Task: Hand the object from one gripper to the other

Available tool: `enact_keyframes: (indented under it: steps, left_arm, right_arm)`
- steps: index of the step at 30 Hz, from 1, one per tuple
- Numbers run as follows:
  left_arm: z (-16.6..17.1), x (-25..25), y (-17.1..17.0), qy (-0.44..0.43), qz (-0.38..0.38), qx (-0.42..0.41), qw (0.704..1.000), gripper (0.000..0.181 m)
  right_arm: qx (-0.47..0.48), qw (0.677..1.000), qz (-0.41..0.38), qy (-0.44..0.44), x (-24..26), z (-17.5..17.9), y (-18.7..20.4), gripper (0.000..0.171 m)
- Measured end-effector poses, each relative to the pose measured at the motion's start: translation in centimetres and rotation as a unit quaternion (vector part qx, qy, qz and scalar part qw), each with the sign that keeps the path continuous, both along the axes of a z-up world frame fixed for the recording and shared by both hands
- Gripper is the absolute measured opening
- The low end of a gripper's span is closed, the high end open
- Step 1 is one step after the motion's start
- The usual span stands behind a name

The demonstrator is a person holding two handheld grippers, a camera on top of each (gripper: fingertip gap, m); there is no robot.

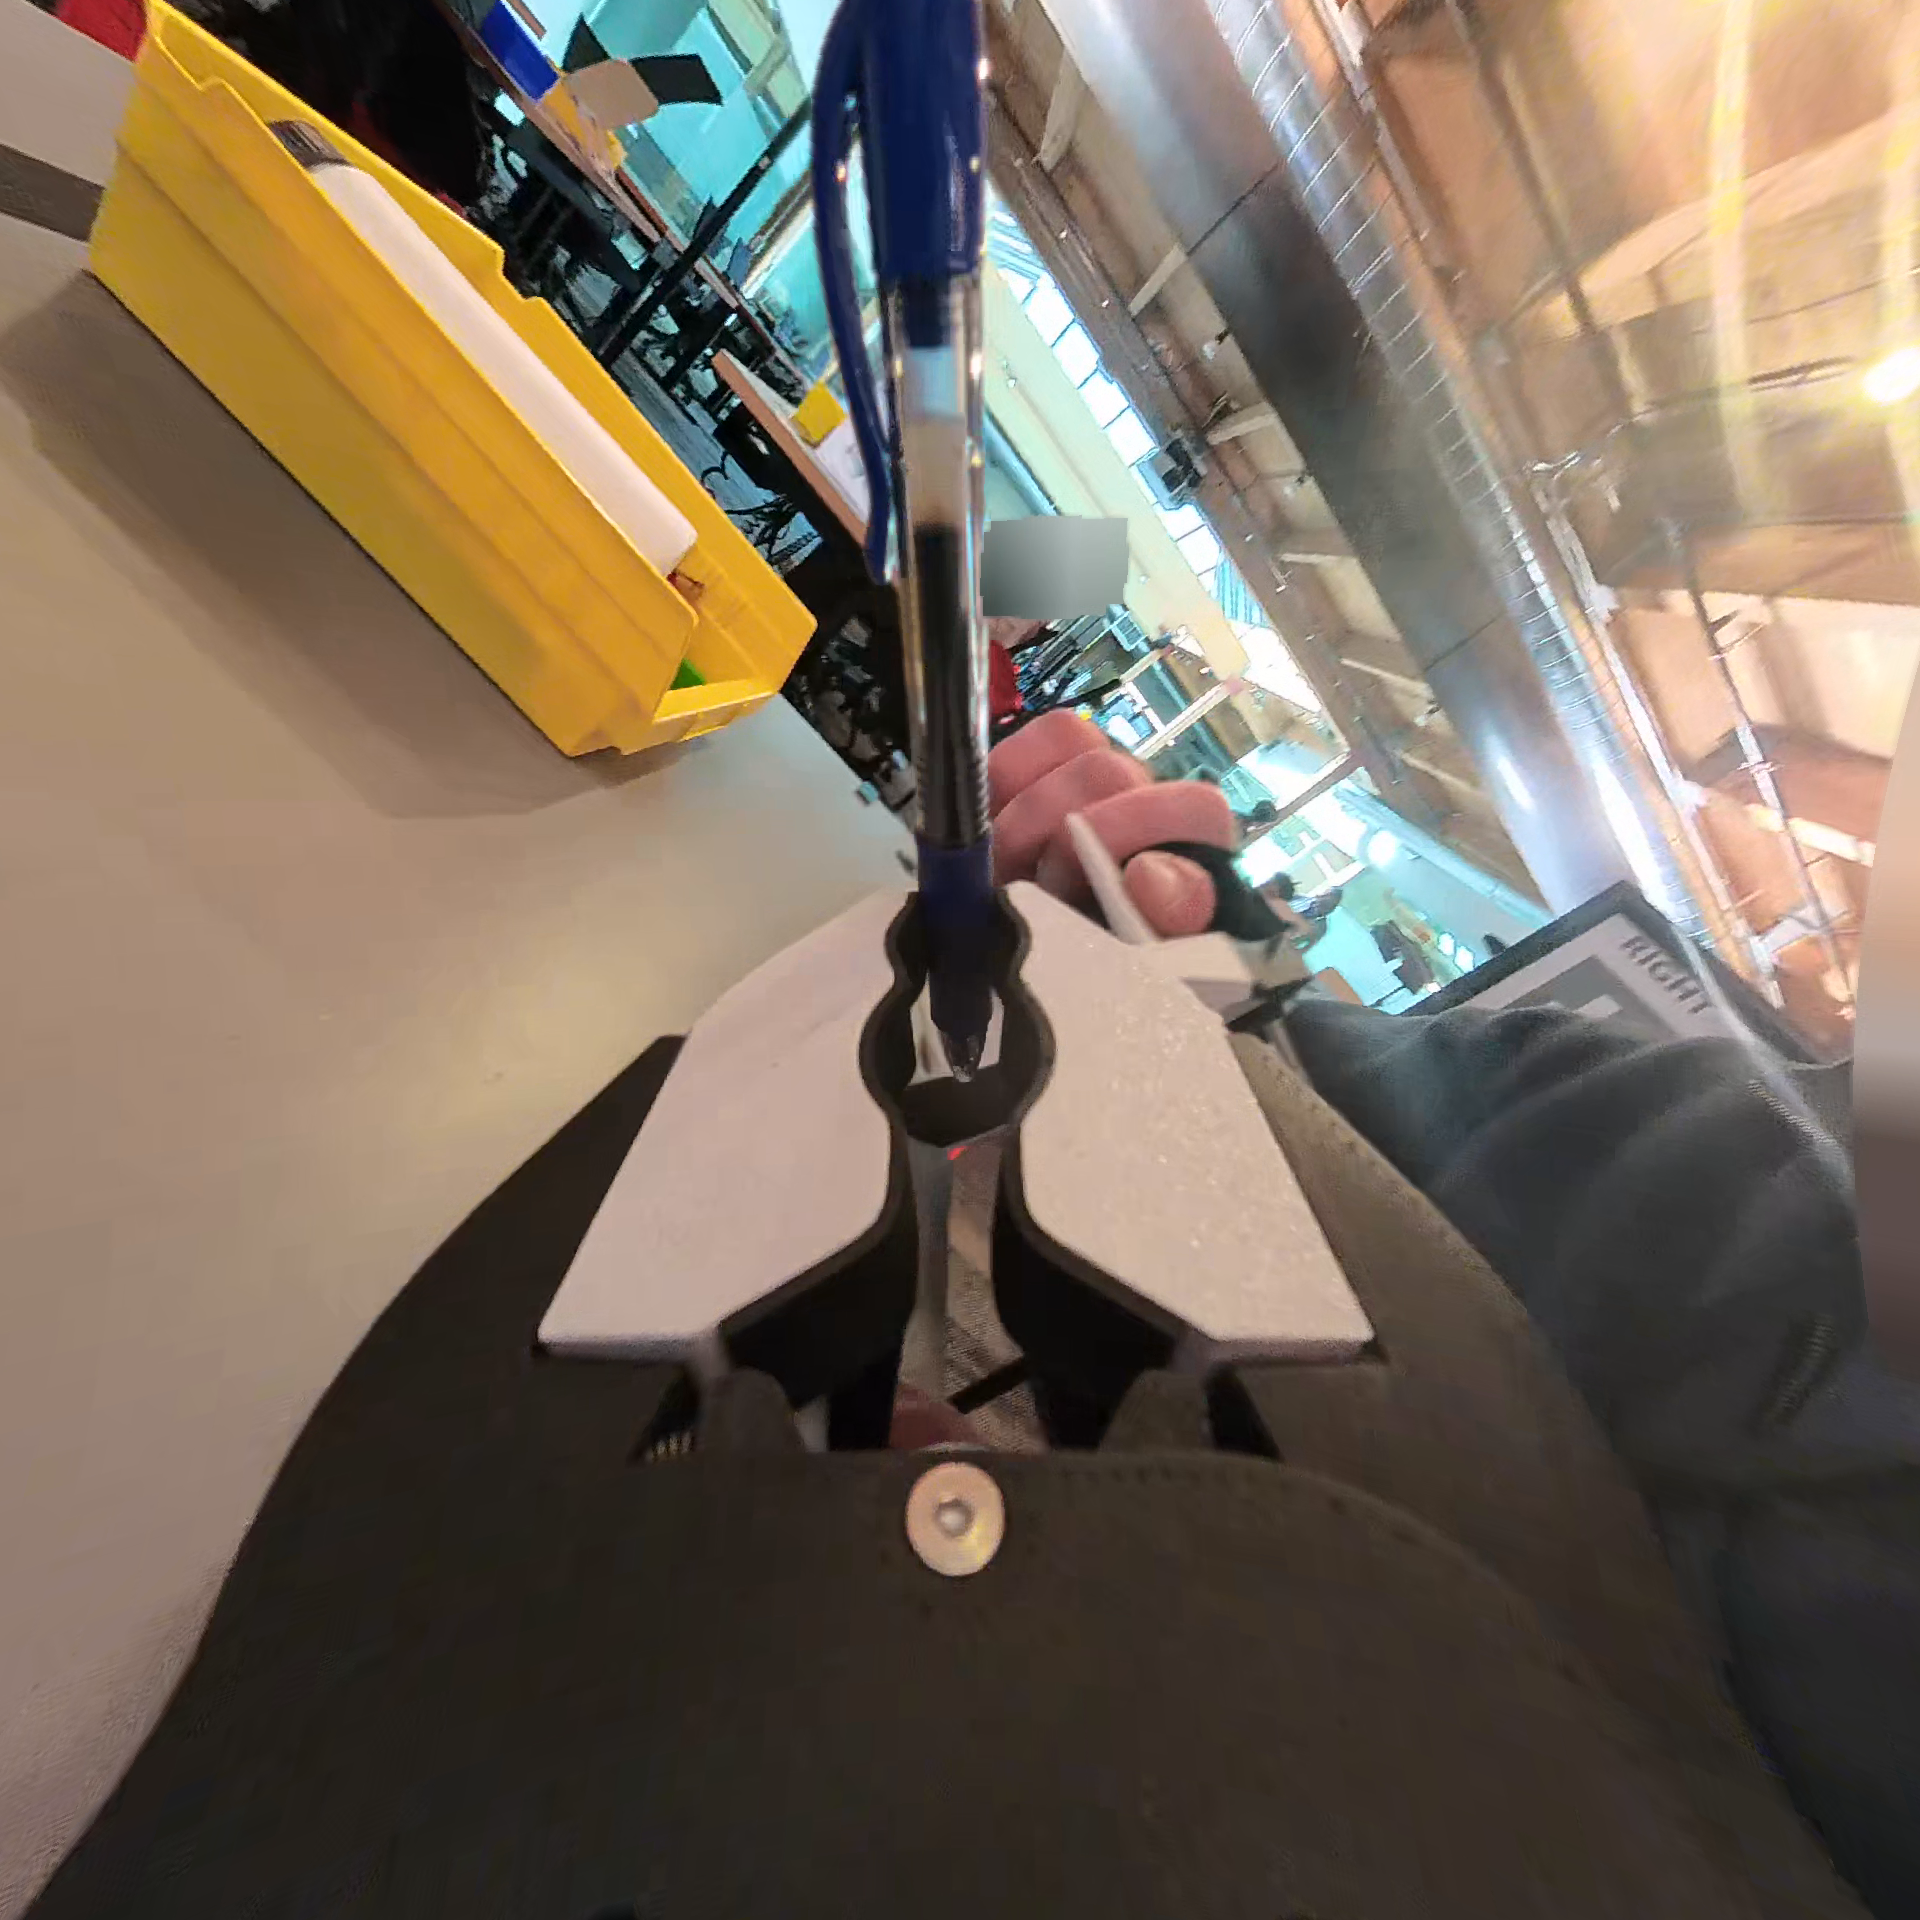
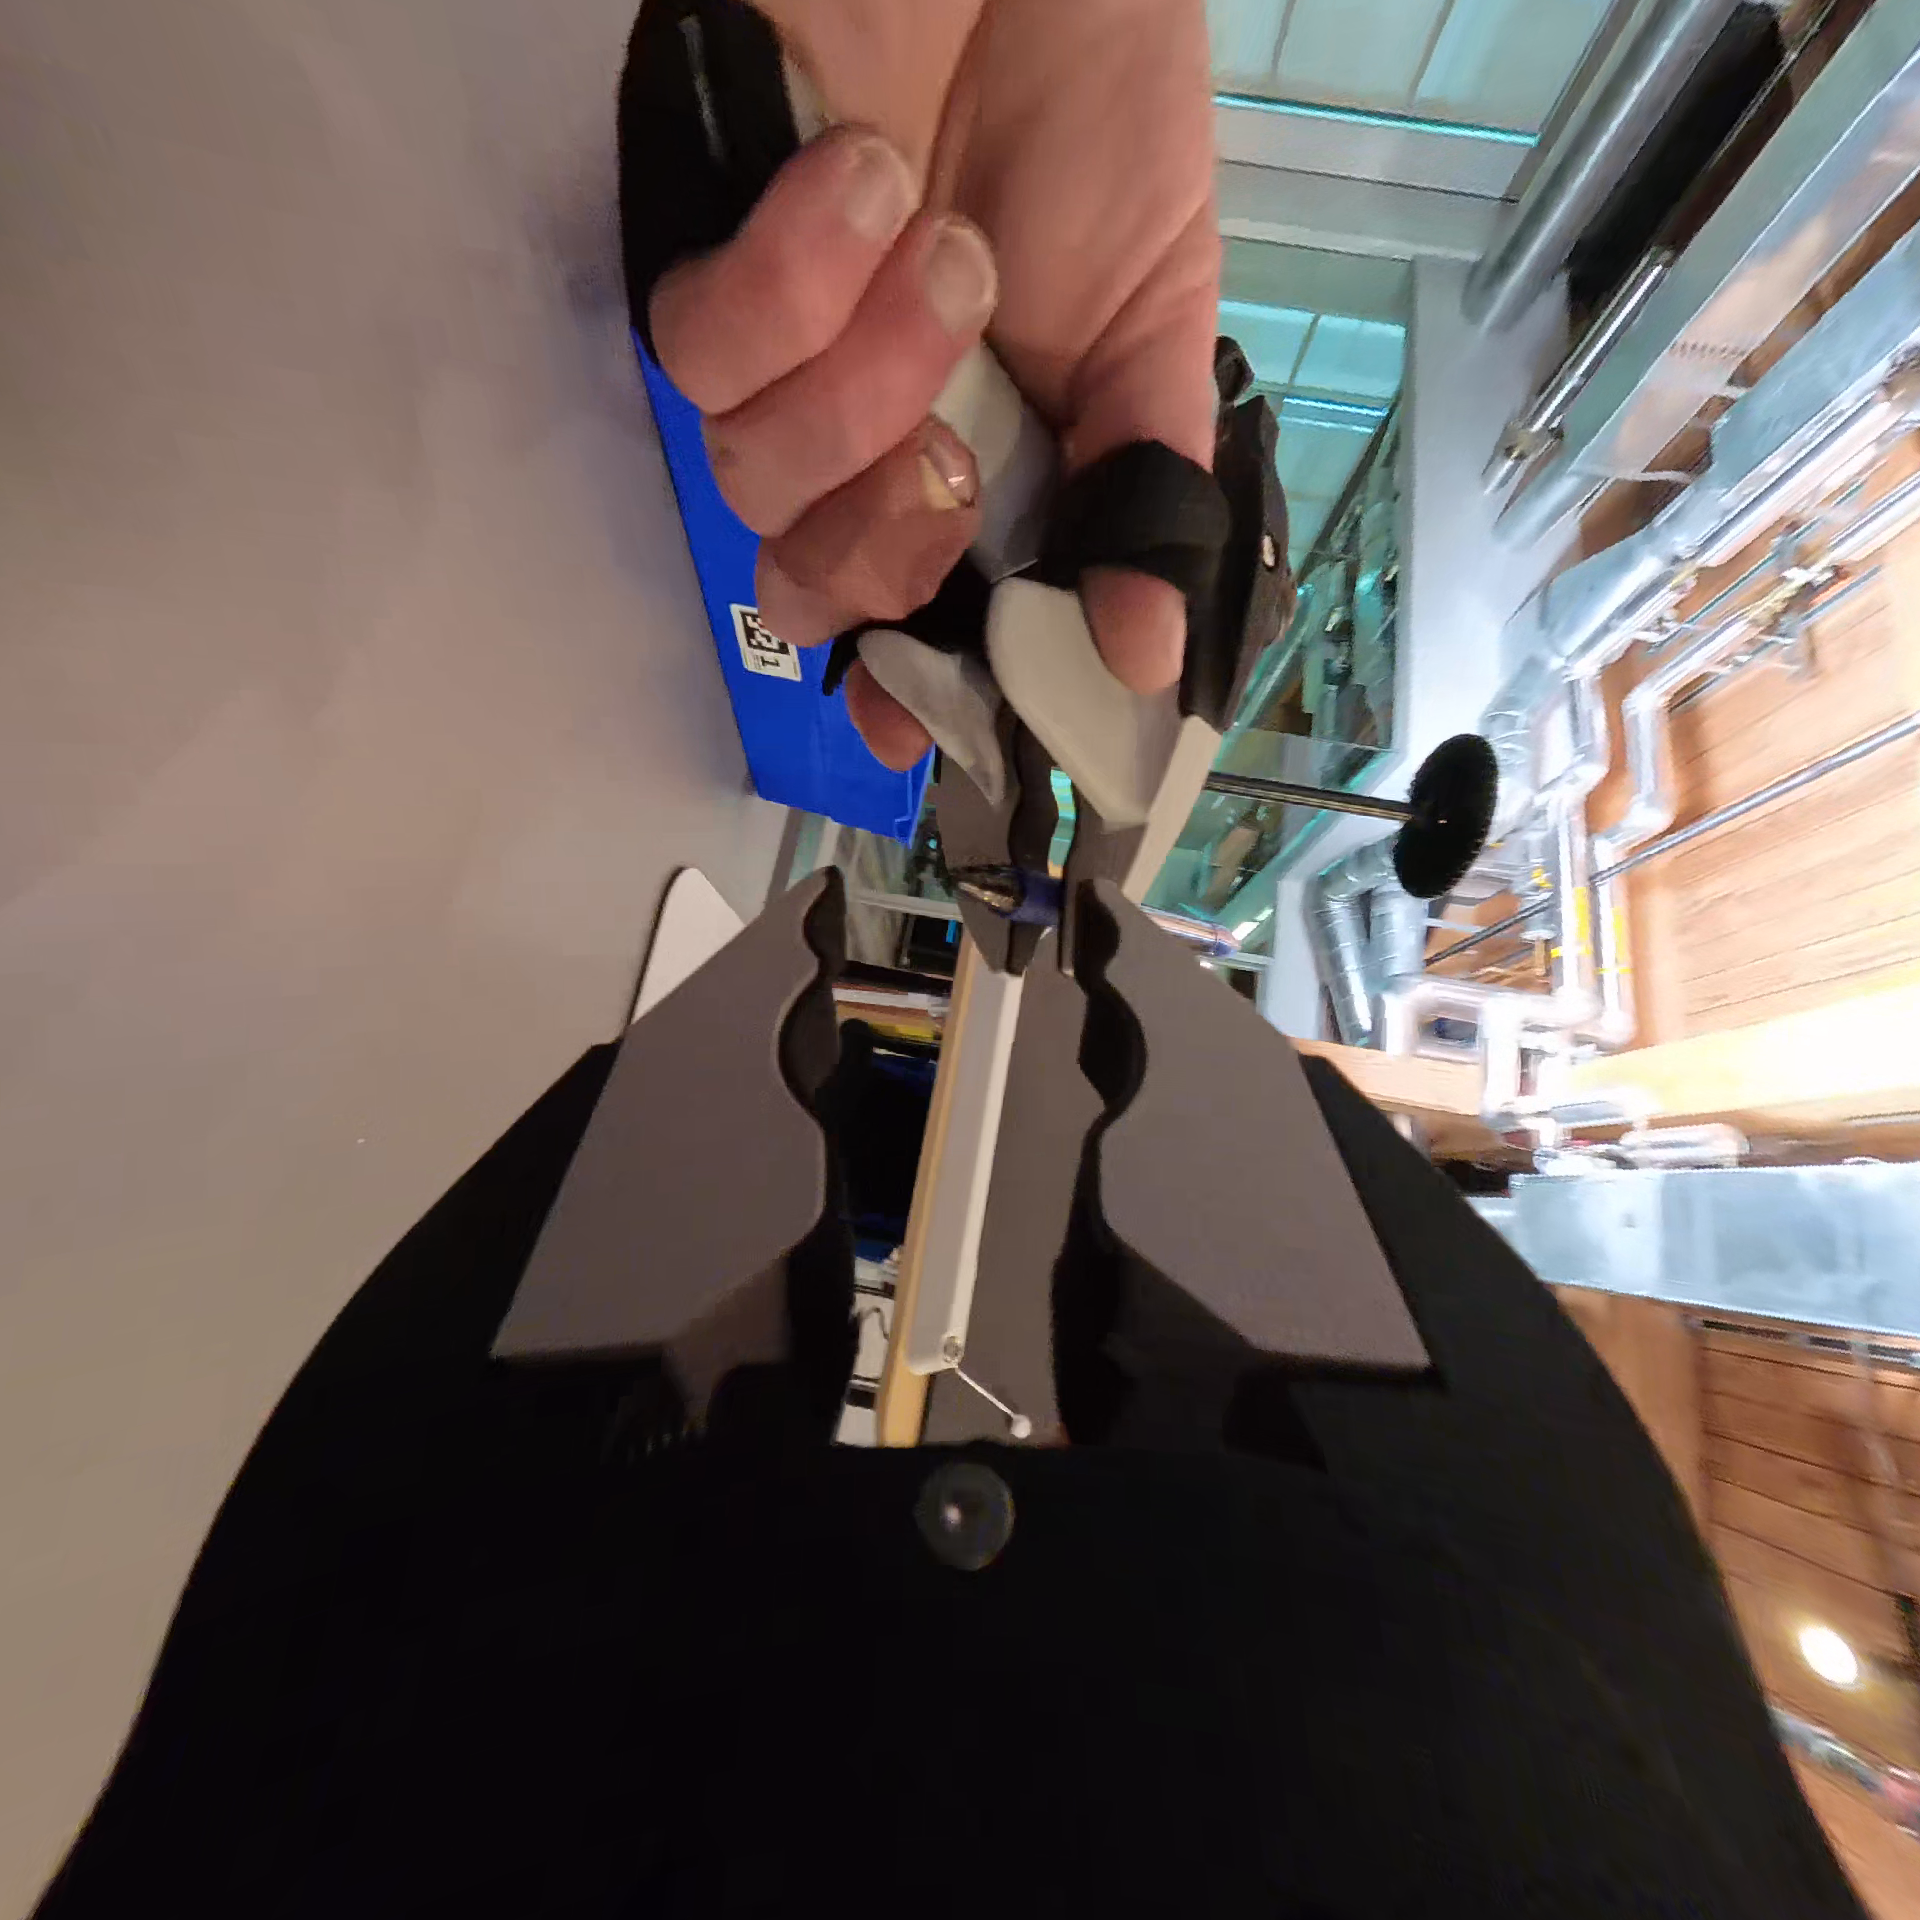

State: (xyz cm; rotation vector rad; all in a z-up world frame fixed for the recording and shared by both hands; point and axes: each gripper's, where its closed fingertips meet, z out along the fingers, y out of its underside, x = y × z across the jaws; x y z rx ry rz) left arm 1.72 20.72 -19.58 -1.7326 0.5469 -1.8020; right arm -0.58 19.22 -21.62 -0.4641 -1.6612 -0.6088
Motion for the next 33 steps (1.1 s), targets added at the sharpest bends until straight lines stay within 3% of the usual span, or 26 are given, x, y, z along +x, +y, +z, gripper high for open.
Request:
enact_keyframes:
  steps: [7,14,21,24,27,30,33]
  left_arm:
    - [1.4,0.5,-1.3,-0.045,-0.029,-0.038,0.998,0.011]
    - [2.1,0.8,-1.9,-0.070,-0.036,-0.061,0.995,0.011]
    - [1.9,0.8,-2.3,-0.089,-0.035,-0.054,0.994,0.020]
    - [1.6,0.0,-0.9,-0.092,0.014,-0.042,0.995,0.038]
    - [1.5,-2.2,0.9,-0.067,0.100,0.034,0.992,0.044]
    - [1.3,-3.2,0.8,-0.003,0.132,0.129,0.983,0.049]
    - [0.3,-2.8,0.1,0.117,0.147,0.279,0.942,0.057]
  right_arm:
    - [0.079,0.997,0.015,0.005,-0.4,1.9,-0.6,0.018]
    - [0.099,0.995,0.025,-0.010,-0.5,2.9,-0.7,0.010]
    - [0.013,1.000,0.023,-0.009,-0.4,3.3,-1.7,0.005]
    - [-0.058,0.998,0.029,0.007,-0.1,3.4,-2.1,0.005]
    - [-0.138,0.989,0.027,0.046,0.6,4.1,-1.8,0.005]
    - [-0.229,0.970,0.025,0.073,1.1,4.2,-1.2,0.005]
    - [-0.351,0.931,0.041,0.095,1.0,4.1,-1.3,0.005]
